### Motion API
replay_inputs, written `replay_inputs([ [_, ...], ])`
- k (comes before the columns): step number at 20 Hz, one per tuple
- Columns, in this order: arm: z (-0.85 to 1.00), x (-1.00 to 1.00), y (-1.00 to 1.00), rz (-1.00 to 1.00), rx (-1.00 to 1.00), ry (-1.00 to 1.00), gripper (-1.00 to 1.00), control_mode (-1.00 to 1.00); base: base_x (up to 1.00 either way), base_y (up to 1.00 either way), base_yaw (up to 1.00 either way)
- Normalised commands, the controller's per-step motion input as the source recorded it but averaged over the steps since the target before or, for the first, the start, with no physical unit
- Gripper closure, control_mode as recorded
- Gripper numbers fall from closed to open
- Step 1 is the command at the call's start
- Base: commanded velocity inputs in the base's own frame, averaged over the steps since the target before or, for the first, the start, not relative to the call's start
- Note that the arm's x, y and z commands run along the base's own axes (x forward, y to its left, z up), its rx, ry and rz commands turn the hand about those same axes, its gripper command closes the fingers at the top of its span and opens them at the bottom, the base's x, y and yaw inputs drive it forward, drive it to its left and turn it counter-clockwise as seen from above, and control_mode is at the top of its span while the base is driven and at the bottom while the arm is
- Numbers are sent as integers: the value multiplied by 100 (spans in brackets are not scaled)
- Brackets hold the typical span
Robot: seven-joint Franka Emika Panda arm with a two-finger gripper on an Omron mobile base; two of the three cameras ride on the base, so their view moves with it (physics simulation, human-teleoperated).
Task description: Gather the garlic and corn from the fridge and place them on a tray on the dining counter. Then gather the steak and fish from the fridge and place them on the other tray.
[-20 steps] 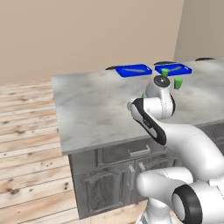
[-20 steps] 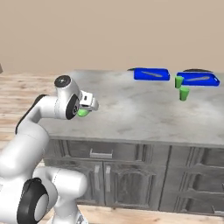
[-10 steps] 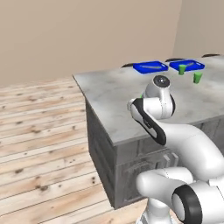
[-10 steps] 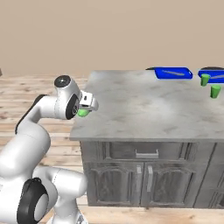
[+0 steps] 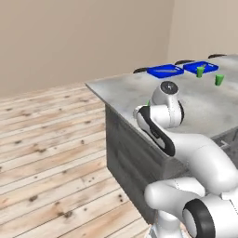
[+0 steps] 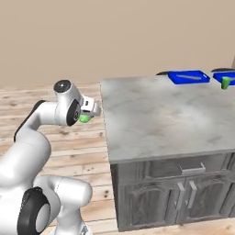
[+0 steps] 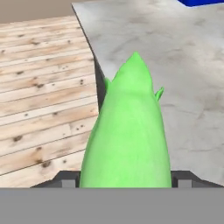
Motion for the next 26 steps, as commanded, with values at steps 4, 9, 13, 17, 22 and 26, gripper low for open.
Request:
replay_inputs([
  [4, 0, 0, 0, 0, 0, 0, 100, 100, 77, 100, -39],
  [9, 0, 0, 0, 0, 0, 0, 100, 100, 73, 100, -49],
  [13, 0, 0, 0, 0, 0, 0, 100, 100, 62, 100, -55],
  [17, 0, 0, 0, 0, 0, 0, 100, 100, 50, 100, -52],
  [22, 0, 0, 0, 0, 0, 0, 100, 100, 29, 100, -46],
  [26, 0, 0, 0, 0, 0, 0, 100, 100, 29, 100, -46],
])
